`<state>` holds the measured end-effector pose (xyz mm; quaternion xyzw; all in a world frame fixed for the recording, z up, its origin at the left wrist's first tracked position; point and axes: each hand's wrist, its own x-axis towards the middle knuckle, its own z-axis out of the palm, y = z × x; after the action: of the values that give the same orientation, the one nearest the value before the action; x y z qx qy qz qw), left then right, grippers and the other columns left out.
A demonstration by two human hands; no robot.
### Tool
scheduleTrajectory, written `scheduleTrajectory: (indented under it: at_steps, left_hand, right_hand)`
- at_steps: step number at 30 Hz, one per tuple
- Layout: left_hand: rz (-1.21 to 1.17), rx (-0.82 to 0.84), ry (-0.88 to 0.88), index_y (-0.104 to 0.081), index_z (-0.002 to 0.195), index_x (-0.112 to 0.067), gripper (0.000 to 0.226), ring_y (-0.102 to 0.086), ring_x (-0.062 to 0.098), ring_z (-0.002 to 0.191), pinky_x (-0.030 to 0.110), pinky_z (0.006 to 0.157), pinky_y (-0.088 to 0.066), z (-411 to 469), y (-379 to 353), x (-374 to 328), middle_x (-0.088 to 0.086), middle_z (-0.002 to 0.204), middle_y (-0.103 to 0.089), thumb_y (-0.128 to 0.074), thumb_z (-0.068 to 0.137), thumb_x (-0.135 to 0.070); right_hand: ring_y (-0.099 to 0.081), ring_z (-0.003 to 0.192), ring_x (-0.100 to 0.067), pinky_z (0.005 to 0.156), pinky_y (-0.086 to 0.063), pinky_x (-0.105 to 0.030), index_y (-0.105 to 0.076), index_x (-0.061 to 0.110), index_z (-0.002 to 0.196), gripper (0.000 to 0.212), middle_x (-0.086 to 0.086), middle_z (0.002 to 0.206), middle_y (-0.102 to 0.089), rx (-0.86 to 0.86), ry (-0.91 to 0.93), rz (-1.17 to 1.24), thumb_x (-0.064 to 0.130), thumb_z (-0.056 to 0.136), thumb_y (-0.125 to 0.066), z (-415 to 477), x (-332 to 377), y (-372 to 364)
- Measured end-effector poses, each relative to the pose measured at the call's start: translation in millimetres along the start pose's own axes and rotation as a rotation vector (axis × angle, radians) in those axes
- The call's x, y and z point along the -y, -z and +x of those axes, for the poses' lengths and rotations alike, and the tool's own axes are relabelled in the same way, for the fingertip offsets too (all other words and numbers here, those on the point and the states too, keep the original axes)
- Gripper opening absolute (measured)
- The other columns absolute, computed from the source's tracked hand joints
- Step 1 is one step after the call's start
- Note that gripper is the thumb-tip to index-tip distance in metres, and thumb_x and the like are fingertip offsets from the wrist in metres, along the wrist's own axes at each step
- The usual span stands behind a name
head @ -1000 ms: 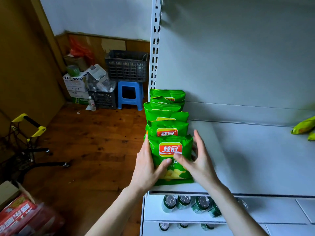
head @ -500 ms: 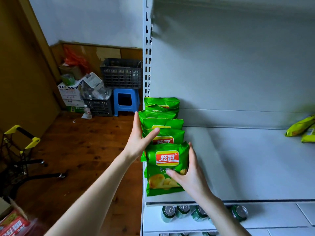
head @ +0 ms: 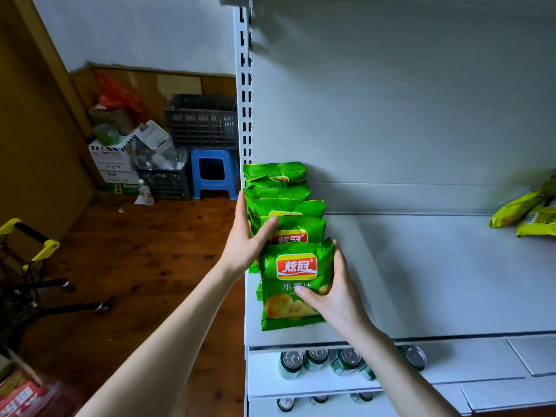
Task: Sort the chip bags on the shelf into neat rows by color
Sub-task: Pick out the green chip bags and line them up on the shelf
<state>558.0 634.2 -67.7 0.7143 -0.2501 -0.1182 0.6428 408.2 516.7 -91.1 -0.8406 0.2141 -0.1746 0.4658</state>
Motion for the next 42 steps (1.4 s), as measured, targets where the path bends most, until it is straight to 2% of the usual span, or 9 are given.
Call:
scheduleTrajectory:
  at_steps: [4, 9, 15, 22, 27, 32, 34, 38, 42]
  left_hand:
    - [0.018, -0.055, 0.04, -0.009, 0.151, -0.02, 0.085, -0.023, 0.009, 0.14, 0.034, 0.116, -0.023, -13, 5, -3, 0.0, 0.156, -0.022, -0.05, 0.088, -0.058]
    - [0.075, -0.06, 0.093, -0.016, 0.15, -0.015, 0.056, -0.026, -0.004, 0.121, 0.006, 0.092, -0.023, -38, 10, 3, -0.006, 0.146, -0.032, -0.032, 0.1, -0.034]
    - [0.031, 0.071, 0.063, -0.014, 0.144, -0.031, 0.059, -0.034, -0.028, 0.111, 0.003, 0.093, -0.031, -61, 9, 8, -0.03, 0.134, -0.03, -0.043, 0.094, -0.042]
    - [-0.006, 0.131, 0.115, -0.01, 0.15, -0.032, 0.082, -0.046, 0.007, 0.126, 0.038, 0.111, -0.033, -58, 5, 11, -0.024, 0.131, -0.046, -0.048, 0.081, -0.057]
    - [0.008, 0.106, 0.125, -0.008, 0.15, -0.029, 0.073, -0.049, 0.001, 0.116, 0.021, 0.1, -0.034, -60, 7, 8, -0.022, 0.129, -0.045, -0.044, 0.09, -0.048]
    - [0.1, 0.098, 0.059, -0.007, 0.146, -0.029, 0.057, -0.038, -0.03, 0.1, -0.007, 0.077, -0.03, -68, 9, 9, -0.033, 0.121, -0.033, -0.039, 0.099, -0.028]
    - [0.16, 0.09, 0.053, -0.005, 0.15, -0.021, 0.06, -0.032, -0.018, 0.113, -0.008, 0.08, -0.027, -72, 12, 8, -0.027, 0.128, -0.025, -0.037, 0.099, -0.028]
    - [0.47, 0.01, -0.033, -0.015, 0.15, -0.006, 0.066, -0.02, 0.015, 0.141, 0.024, 0.112, -0.02, -85, 26, 7, 0.007, 0.155, -0.022, -0.041, 0.097, -0.037]
    - [0.941, -0.149, -0.522, -0.058, 0.122, 0.003, 0.05, -0.052, 0.044, 0.119, 0.054, 0.097, -0.041, -103, 26, -9, 0.027, 0.126, -0.056, -0.048, 0.091, -0.035]
  right_hand:
    - [-0.042, 0.128, -0.014, 0.104, -0.038, -0.032, -0.011, 0.016, 0.147, 0.106, -0.004, 0.143, -0.04, 0.011, 0.001, -0.013, 0.028, 0.068, -0.08, -5, 1, -2]
    - [-0.043, 0.127, -0.016, 0.103, -0.038, -0.03, -0.011, 0.014, 0.147, 0.102, -0.005, 0.142, -0.041, -0.005, -0.002, -0.036, 0.024, 0.071, -0.078, -9, 3, -5]
    - [-0.043, 0.127, -0.018, 0.103, -0.038, -0.031, -0.013, 0.014, 0.147, 0.1, -0.005, 0.143, -0.04, -0.03, -0.017, -0.045, 0.025, 0.071, -0.078, -8, 4, -11]
    - [-0.051, 0.118, -0.02, 0.095, -0.045, -0.032, -0.019, 0.011, 0.144, 0.094, -0.006, 0.136, -0.048, -0.057, -0.021, -0.038, 0.026, 0.071, -0.077, -9, 7, -24]
    - [-0.051, 0.118, -0.021, 0.094, -0.044, -0.029, -0.019, 0.011, 0.144, 0.095, -0.007, 0.136, -0.048, -0.06, -0.011, -0.054, 0.026, 0.071, -0.078, -9, 8, -26]
    - [-0.049, 0.122, -0.018, 0.099, -0.042, -0.031, -0.018, 0.013, 0.145, 0.1, -0.004, 0.138, -0.046, -0.04, -0.011, -0.025, 0.027, 0.068, -0.08, -12, 7, -19]
    - [-0.045, 0.127, -0.019, 0.102, -0.039, -0.033, -0.015, 0.013, 0.146, 0.103, -0.005, 0.142, -0.042, -0.036, -0.012, -0.017, 0.029, 0.068, -0.081, -15, 7, -17]
    - [-0.034, 0.135, -0.017, 0.104, -0.028, -0.022, -0.014, 0.012, 0.147, 0.097, -0.006, 0.149, -0.031, -0.019, -0.054, -0.06, 0.031, 0.074, -0.075, -24, 10, -5]
    - [-0.048, 0.123, -0.024, 0.095, -0.027, -0.011, -0.052, 0.001, 0.126, 0.049, -0.014, 0.132, -0.051, -0.204, 0.059, -0.171, 0.019, 0.083, -0.067, -20, 4, 33]
